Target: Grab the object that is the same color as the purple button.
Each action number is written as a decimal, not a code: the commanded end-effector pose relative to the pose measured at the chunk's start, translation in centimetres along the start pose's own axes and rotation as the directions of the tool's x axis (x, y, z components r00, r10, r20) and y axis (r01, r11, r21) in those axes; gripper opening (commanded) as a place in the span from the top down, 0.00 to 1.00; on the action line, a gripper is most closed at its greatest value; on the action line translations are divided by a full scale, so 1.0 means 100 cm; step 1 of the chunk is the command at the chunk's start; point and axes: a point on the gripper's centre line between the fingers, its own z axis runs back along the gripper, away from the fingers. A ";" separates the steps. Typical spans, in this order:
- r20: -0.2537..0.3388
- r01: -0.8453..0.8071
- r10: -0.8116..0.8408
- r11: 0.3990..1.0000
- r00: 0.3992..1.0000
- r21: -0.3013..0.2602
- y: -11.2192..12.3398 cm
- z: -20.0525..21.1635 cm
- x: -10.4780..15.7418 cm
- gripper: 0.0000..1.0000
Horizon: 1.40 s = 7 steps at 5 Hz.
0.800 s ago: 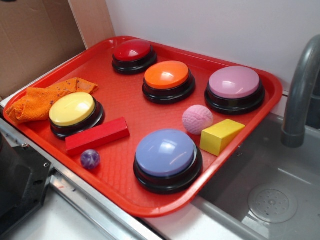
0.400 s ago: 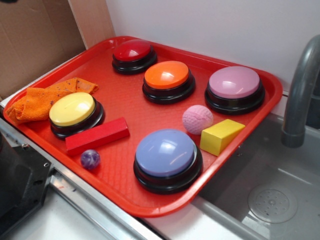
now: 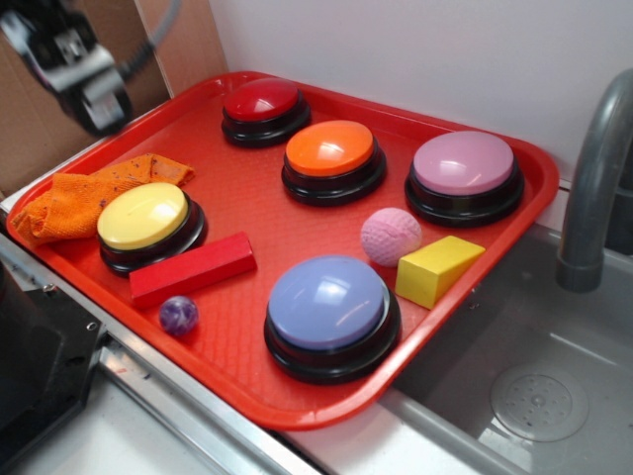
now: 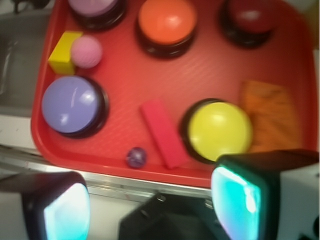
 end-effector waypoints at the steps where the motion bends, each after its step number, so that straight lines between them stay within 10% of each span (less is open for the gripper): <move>1: -0.044 -0.015 0.011 0.997 0.999 -0.082 -0.015 -0.066 -0.005 0.00; 5: -0.192 -0.064 0.070 0.997 0.979 0.036 -0.010 -0.130 -0.027 0.00; 6: -0.216 -0.083 0.094 0.995 0.972 0.057 -0.010 -0.135 -0.028 1.00; 7: -0.217 -0.101 0.113 0.993 0.970 0.065 -0.008 -0.135 -0.027 1.00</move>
